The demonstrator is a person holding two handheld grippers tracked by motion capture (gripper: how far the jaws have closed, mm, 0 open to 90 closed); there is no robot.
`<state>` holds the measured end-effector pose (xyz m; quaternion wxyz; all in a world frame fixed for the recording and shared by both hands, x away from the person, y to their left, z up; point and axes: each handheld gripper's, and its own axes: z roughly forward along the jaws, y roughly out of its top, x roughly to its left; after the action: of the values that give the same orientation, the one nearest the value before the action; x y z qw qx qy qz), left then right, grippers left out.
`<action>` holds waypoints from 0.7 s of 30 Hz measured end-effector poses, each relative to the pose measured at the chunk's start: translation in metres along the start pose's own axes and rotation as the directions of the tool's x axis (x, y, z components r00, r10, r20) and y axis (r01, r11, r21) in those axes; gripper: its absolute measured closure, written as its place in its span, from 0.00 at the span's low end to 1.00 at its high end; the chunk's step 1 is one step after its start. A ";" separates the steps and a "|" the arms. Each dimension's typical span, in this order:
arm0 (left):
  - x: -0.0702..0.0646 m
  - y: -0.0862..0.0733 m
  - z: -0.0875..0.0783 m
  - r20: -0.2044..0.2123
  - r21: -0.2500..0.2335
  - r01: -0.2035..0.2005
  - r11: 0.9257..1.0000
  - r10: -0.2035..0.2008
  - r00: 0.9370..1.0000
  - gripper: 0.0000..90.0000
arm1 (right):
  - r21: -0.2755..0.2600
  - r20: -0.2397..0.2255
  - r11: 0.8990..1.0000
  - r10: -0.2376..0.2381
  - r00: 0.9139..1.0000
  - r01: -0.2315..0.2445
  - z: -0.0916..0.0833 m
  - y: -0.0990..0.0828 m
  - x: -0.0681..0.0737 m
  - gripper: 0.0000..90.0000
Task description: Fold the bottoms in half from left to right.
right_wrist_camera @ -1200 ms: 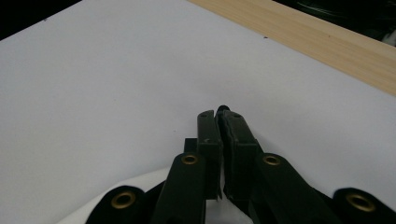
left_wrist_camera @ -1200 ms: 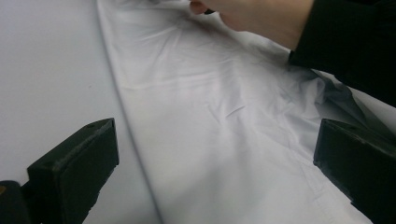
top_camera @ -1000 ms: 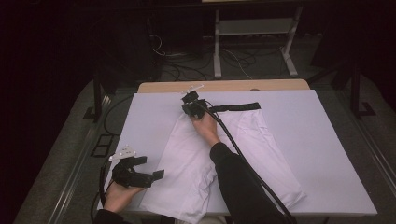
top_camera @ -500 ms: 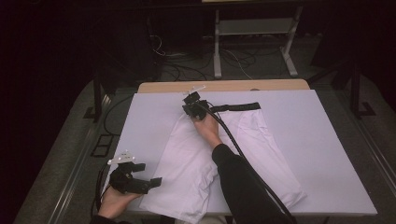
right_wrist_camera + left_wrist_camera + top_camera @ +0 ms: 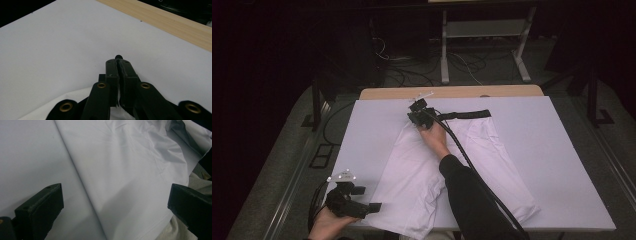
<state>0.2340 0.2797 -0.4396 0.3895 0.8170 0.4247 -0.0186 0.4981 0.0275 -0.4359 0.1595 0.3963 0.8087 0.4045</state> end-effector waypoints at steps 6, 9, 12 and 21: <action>-0.003 -0.005 -0.002 0.000 0.026 -0.005 1.000 0.005 1.000 0.00 | -0.003 -0.002 1.000 -0.001 1.000 0.001 -0.001 0.000 -0.001 0.94; -0.003 -0.006 -0.002 0.006 0.021 0.010 1.000 -0.010 1.000 0.05 | -0.003 -0.008 1.000 0.006 1.000 -0.006 0.000 -0.001 -0.002 0.94; -0.002 -0.007 -0.002 0.003 0.036 0.021 0.999 -0.021 1.000 0.06 | -0.003 -0.010 1.000 0.005 1.000 -0.005 0.001 -0.002 -0.001 0.94; 0.003 -0.015 -0.008 0.072 0.043 0.043 0.998 -0.046 0.996 0.27 | -0.006 -0.015 1.000 0.003 1.000 -0.003 0.000 -0.001 -0.003 0.94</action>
<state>0.2225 0.2919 -0.4445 0.3873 0.8141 0.4277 -0.0656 0.4992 0.0243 -0.4369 0.1541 0.3942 0.8080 0.4099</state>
